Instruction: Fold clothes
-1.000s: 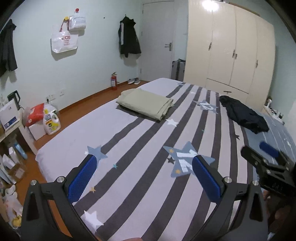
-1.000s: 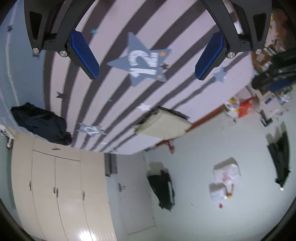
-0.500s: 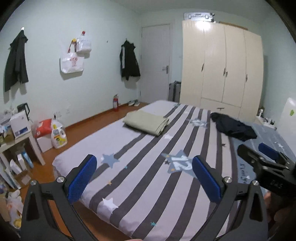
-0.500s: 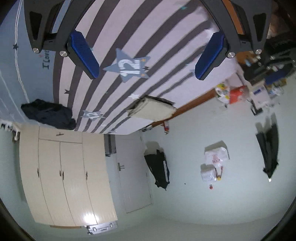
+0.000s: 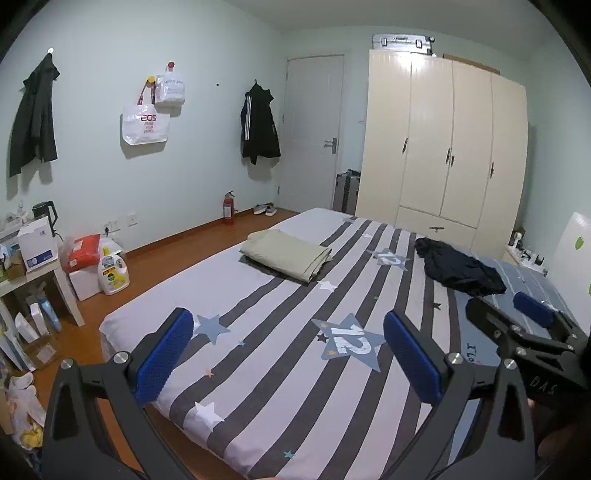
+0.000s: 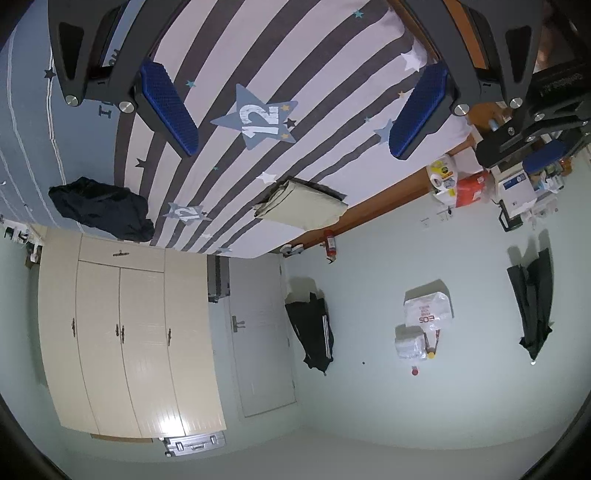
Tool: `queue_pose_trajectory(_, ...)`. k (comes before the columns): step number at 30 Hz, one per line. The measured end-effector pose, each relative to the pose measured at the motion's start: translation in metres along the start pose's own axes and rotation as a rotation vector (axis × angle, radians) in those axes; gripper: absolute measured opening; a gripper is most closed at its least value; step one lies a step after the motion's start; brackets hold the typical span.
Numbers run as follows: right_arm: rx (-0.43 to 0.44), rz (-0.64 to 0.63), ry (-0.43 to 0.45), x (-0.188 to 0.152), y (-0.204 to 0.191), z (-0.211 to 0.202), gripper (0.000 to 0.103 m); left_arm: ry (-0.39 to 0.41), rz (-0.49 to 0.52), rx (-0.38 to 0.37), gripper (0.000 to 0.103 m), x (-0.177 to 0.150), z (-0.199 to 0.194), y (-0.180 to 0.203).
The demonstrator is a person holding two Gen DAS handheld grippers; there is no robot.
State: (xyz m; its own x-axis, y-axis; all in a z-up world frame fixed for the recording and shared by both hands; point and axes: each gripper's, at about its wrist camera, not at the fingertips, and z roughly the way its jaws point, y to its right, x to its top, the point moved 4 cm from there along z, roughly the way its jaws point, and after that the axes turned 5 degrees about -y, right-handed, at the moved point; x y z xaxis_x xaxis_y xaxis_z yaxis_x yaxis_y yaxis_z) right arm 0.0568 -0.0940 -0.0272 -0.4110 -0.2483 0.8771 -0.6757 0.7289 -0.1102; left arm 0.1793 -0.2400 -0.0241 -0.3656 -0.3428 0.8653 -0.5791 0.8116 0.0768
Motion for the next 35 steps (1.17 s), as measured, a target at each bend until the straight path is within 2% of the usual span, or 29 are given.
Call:
queue_pose_trajectory(9,-0.01,-0.002,0.004,-0.004,0.011,-0.008,0.102,0.005,0.022,0.003,0.102,-0.004,-0.006,0.017)
queue_pose_trajectory(23,-0.029,0.011,0.001,-0.007,0.021,-0.037,0.102,0.043,0.045,0.001,0.102,-0.003,-0.034,0.029)
queue_pose_trajectory(35,-0.033,0.011,0.006,-0.007,0.025,-0.046,0.102,0.057,0.059,0.007,0.102,0.0,-0.039,0.033)
